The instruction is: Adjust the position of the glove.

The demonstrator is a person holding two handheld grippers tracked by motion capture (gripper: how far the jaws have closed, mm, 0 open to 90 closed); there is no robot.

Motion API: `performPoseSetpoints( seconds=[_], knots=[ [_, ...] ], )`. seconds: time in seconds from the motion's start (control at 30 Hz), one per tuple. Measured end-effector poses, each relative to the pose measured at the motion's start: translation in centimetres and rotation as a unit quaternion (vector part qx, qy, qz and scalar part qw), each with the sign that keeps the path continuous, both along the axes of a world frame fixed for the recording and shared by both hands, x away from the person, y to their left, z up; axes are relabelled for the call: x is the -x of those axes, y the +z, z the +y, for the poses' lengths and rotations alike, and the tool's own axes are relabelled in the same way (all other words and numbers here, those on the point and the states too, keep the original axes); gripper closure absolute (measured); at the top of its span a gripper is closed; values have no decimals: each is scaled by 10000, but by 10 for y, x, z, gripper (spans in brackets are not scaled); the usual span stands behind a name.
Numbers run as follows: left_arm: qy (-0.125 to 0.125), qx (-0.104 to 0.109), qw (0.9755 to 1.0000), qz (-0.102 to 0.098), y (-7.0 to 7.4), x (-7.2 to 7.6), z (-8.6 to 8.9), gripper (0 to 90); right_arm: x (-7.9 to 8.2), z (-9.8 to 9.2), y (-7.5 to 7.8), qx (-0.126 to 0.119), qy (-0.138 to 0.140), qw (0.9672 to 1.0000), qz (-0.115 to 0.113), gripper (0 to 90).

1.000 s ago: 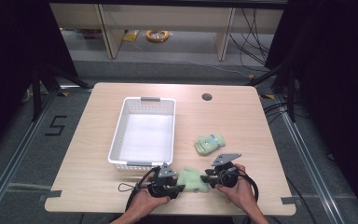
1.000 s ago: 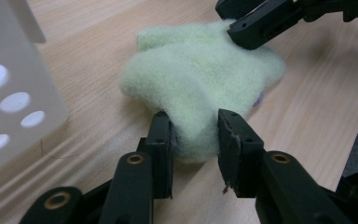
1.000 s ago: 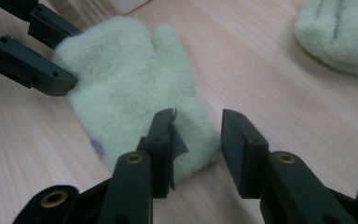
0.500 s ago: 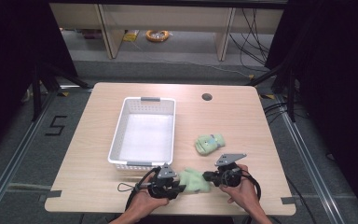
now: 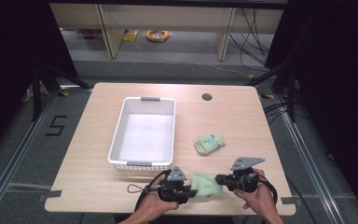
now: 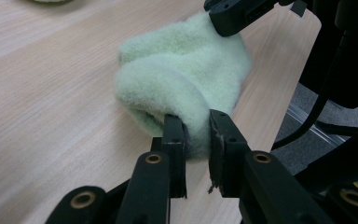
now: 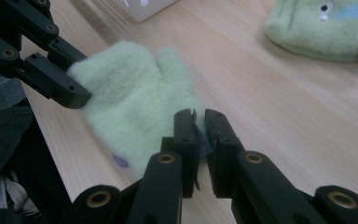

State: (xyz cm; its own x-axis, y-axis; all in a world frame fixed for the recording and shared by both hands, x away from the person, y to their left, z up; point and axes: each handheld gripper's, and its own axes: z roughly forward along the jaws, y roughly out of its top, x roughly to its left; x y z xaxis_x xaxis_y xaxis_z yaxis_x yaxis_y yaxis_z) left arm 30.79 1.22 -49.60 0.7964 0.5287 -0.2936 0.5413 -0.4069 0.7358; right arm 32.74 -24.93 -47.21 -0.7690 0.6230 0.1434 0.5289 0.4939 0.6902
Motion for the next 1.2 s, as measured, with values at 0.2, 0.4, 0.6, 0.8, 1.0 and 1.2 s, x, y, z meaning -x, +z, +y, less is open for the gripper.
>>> performPoseSetpoints(
  seconds=[0.2,0.4,0.6,0.8,1.0,1.2],
  knots=[
    [50,-11,9999,113,-8,-1,-5,770,-2,-2,-8,-12,-86,9999,99,839],
    [16,-114,9998,179,-14,-1,-4,765,-4,0,-14,233,-57,9995,229,835],
    [-26,-122,9997,209,-15,0,-5,750,-7,2,-20,307,-40,9992,242,824],
    [12,-145,9994,317,-15,1,-2,581,-9,3,-22,271,-78,9994,208,764],
    [108,-204,9997,117,-5,2,7,450,-8,2,-16,291,-113,9993,180,643],
    [209,-150,9997,40,3,8,19,369,-14,2,-11,159,-305,9993,-167,552]
  ],
)
